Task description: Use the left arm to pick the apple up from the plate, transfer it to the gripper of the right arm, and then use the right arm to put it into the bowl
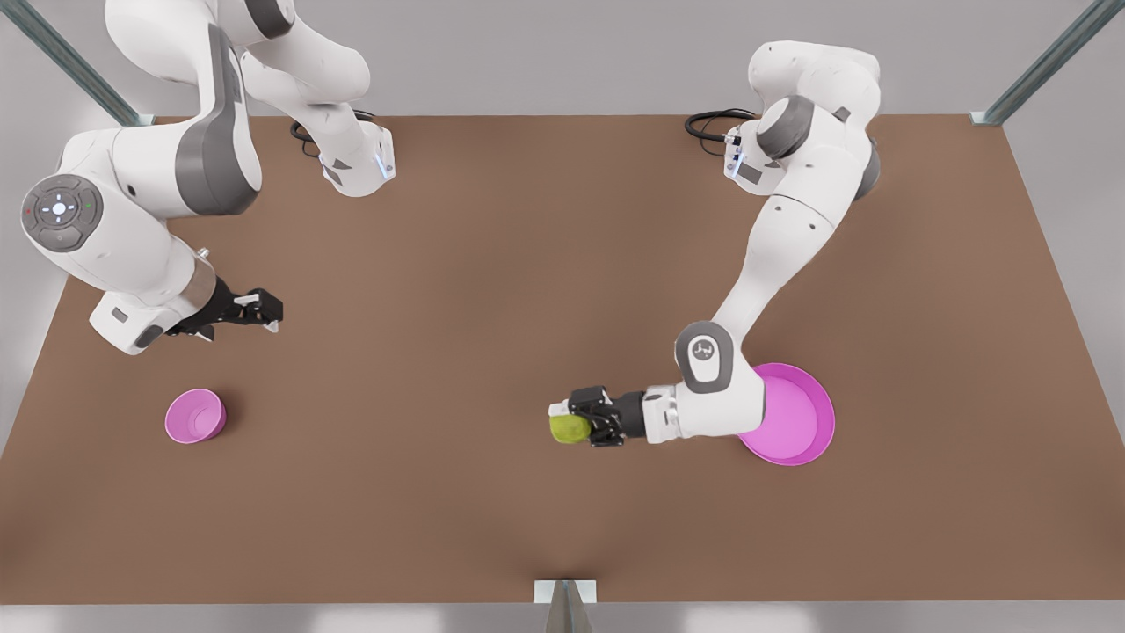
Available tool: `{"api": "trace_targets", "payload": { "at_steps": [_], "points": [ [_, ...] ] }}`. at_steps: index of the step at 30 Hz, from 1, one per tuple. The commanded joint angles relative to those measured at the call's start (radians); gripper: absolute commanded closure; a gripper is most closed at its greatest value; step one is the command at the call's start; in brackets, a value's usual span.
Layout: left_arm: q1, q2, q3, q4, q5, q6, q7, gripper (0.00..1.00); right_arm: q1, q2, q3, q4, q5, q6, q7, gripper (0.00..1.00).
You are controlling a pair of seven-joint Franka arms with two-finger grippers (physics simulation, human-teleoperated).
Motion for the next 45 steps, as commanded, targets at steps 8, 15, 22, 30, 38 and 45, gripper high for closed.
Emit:
{"api": "trace_targets", "payload": {
  "at_steps": [8, 15, 22, 30, 38, 45],
  "points": [
    [-0.131, 0.099, -0.032, 0.139, -0.105, 0.256, 1.39, 0.31, 0.009, 0.12, 0.098, 0.001, 0.413, 0.175, 0.268, 0.0],
    [-0.168, 0.143, -0.04, 0.204, -0.108, 0.278, 1.4, 0.31, -0.013, 0.663, 0.107, 0.371, 1.087, 0.292, 0.041, 0.0],
    [-0.206, 0.154, -0.046, 0.218, -0.121, 0.344, 1.394, 0.31, 0.029, 0.763, 0.135, 0.378, 1.282, 0.248, -0.048, 0.0],
    [-0.206, 0.159, -0.049, 0.222, -0.124, 0.345, 1.394, 0.31, -0.013, 0.812, 0.121, 0.403, 1.216, 0.005, -0.156, 0.0],
    [-0.206, 0.157, -0.061, 0.222, -0.124, 0.358, 1.393, 0.31, 0.009, 0.818, 0.136, 0.352, 1.171, 0.086, -0.297, 0.0],
    [-0.206, 0.157, -0.061, 0.222, -0.124, 0.358, 1.393, 0.31, 0.033, 0.819, 0.138, 0.352, 1.274, 0.199, -0.458, 0.0]
  ]
}}
